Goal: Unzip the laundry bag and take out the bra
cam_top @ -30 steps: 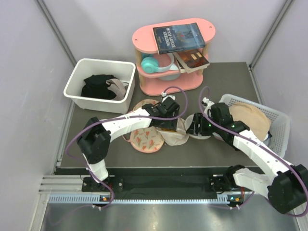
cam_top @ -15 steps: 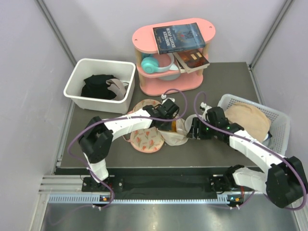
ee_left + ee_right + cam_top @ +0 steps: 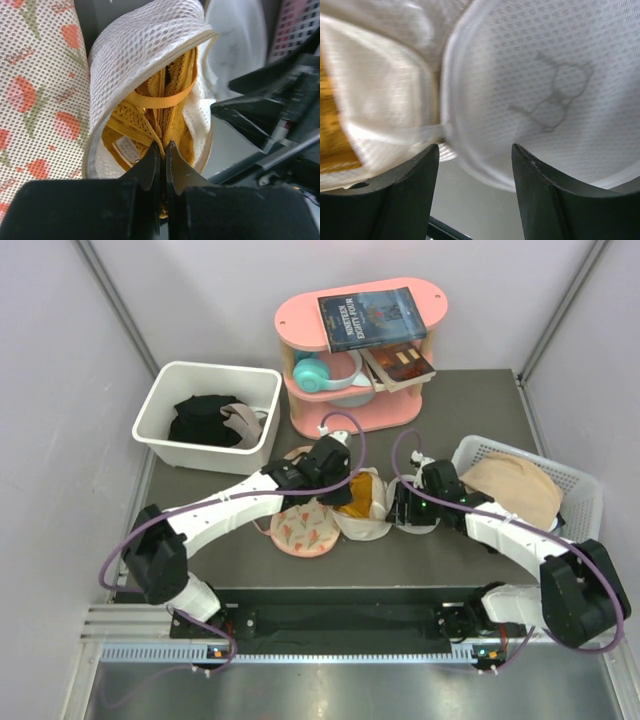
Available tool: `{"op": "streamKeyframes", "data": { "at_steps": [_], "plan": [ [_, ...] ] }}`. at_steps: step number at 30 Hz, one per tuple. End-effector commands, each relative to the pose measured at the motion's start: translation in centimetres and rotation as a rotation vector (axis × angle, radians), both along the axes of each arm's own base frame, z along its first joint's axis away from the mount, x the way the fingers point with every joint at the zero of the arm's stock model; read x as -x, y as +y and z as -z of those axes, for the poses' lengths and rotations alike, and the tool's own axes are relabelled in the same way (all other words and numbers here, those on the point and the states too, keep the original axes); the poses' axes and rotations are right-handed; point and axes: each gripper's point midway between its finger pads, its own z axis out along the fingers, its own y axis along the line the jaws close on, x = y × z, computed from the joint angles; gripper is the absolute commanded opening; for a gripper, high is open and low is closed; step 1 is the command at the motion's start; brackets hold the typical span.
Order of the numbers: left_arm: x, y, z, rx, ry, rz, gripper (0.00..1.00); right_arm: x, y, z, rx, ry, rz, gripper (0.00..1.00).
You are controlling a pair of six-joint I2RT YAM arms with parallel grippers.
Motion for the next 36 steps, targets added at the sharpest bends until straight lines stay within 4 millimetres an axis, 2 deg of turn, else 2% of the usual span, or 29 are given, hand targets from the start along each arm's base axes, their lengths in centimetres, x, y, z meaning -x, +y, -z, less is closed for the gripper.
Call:
{"op": "streamKeyframes", "data": {
  "at_steps": [1, 10, 18, 25, 26, 29, 34, 36],
  "plan": [
    [-0.2, -1.3, -4.6, 0.237, -0.02, 0.01, 0.0, -1.4, 0.8, -0.3, 0.007, -0.053, -0.023, 0.6],
    [-0.7, -0.8, -10.1, 0.499, -0.035, 0.0, 0.0, -1.2, 0.7, 1.4, 0.036, -0.018, -0.024, 0.59],
    [-1.5, -0.4, -12.4, 0.655, -0.025, -0.011, 0.0, -0.9, 0.5, 2.4, 0.055, 0.006, -0.028, 0.59],
    [-1.3, 0.0, -14.1, 0.739, -0.007, 0.002, 0.0, -0.9, 0.4, 2.7, 0.063, 0.009, -0.029, 0.59],
    [-1.3, 0.0, -14.0, 0.736, -0.01, 0.004, 0.0, -0.9, 0.4, 2.7, 0.063, 0.011, -0.03, 0.59],
    [-0.9, 0.2, -12.0, 0.67, 0.037, 0.008, 0.0, -0.9, 0.6, 2.5, 0.057, 0.009, -0.031, 0.59],
    [0.9, 1.2, -7.0, 0.524, 0.16, 0.031, 0.0, -1.1, 0.7, 1.8, 0.048, -0.003, -0.029, 0.59],
    [1.2, 1.5, -5.6, 0.49, 0.182, 0.032, 0.0, -1.2, 0.8, 1.4, 0.041, -0.011, -0.028, 0.59]
  ]
}}
